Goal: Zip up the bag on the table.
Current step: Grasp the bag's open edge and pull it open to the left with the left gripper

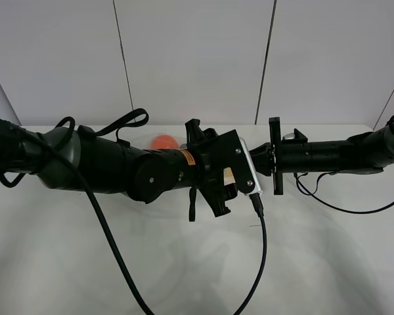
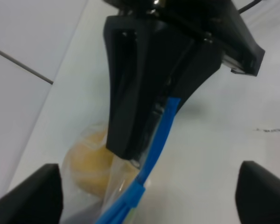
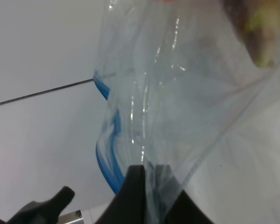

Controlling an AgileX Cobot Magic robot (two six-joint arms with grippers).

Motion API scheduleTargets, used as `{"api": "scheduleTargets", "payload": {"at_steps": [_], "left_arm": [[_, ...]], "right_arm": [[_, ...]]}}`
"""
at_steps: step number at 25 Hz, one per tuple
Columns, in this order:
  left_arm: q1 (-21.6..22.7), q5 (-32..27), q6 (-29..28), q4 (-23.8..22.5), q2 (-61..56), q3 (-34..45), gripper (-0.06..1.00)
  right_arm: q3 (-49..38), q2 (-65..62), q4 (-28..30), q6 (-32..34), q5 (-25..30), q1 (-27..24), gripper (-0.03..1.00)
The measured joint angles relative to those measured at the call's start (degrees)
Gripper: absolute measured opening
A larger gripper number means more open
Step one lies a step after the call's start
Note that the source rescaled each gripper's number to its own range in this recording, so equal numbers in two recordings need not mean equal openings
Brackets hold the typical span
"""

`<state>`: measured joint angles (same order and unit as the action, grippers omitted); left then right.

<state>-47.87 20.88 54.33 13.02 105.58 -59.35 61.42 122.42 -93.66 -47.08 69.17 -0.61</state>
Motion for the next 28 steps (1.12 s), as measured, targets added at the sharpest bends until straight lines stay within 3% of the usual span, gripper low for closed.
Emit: {"api": "scheduleTargets", "payload": {"at_steps": [9, 18, 23, 28], "left_arm": [[0.0, 5.49, 0.2, 0.07, 3.03, 0.33, 0.78], [0.0, 8.37, 0.33, 0.22, 3.08, 0.47, 0.52], [0.0, 8.65, 3.39, 0.24, 5.12, 0.8, 0.49], [0.0, 13.22, 5.55, 0.24, 5.55, 2.92, 0.49]], "right_arm": [[0.0, 0.0, 0.0, 0.07, 0.0, 0.0, 0.0], [0.0, 0.0, 0.0, 0.07, 0.0, 0.0, 0.0], [0.0, 0.0, 0.0, 0.07, 0.0, 0.0, 0.0], [0.0, 0.0, 0.13, 0.07, 0.0, 0.0, 0.0]]}}
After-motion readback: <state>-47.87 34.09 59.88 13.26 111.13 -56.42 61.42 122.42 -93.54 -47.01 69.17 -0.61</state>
